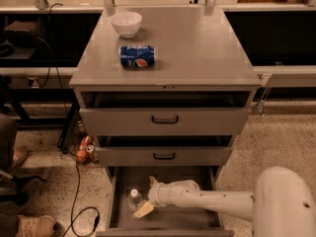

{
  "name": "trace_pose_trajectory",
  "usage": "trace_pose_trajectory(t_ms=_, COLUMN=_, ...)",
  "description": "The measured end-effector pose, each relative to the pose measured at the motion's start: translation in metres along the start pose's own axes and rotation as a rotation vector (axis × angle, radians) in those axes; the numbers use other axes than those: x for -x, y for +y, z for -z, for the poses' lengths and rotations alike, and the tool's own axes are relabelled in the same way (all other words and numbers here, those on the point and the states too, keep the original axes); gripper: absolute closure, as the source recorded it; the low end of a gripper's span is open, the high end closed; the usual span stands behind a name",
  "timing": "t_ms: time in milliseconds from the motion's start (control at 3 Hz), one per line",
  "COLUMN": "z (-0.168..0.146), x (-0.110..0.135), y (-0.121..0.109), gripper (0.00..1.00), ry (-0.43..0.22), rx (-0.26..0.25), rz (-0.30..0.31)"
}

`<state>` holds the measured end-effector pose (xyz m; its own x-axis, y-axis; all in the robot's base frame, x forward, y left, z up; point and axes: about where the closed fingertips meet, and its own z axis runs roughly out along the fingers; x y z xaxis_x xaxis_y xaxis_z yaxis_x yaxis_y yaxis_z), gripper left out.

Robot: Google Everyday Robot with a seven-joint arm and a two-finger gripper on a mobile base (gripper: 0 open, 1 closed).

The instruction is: Place blue plastic bottle into bottom drawer

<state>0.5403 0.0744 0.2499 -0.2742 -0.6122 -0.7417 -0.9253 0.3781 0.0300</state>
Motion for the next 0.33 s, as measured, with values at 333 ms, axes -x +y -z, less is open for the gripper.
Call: trace_pose_trajectory(t_ms=333, z=0.0450, x=-0.0321, y=-0.0208, gripper=0.00, ry=-0.015, rx=-0.052, rz=-0.078)
